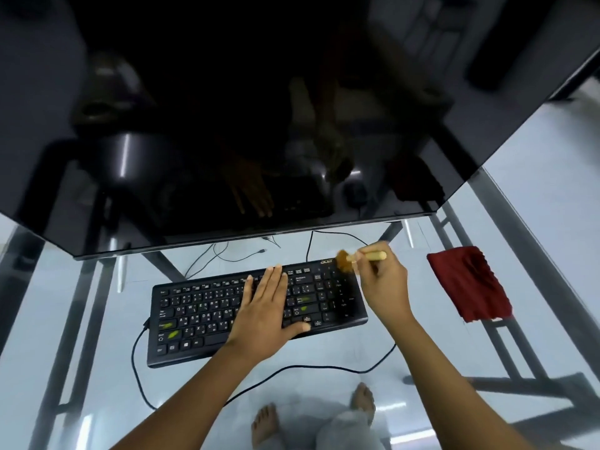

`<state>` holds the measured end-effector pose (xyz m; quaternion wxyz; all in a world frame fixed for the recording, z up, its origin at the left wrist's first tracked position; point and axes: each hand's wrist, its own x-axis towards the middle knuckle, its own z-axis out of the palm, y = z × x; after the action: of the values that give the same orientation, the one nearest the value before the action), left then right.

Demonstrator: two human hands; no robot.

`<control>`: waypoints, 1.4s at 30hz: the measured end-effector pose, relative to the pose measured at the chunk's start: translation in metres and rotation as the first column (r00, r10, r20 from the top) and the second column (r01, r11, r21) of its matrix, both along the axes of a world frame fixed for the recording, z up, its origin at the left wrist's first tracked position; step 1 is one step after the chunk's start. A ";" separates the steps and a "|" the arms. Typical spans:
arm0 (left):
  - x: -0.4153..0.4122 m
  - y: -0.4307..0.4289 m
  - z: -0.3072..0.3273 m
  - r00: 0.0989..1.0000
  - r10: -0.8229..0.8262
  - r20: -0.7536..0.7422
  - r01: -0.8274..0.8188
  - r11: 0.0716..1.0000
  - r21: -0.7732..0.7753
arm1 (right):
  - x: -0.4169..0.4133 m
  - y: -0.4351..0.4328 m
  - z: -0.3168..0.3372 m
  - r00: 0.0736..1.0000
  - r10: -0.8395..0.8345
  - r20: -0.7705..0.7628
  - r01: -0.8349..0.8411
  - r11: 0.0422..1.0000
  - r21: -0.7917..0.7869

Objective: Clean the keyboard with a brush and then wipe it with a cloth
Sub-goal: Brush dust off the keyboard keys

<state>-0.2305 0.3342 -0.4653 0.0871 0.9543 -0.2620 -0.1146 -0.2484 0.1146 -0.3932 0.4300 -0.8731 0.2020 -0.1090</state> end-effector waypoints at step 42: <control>0.001 0.003 0.010 0.997 0.039 -0.068 -0.037 0.999 0.037 | 0.003 0.015 0.010 0.991 -0.113 -0.066 0.117 0.991 0.067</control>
<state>-0.2292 0.3368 -0.4553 0.0812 0.9559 -0.2387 -0.1503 -0.2458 0.1295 -0.3833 0.4470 -0.8473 0.2690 -0.0992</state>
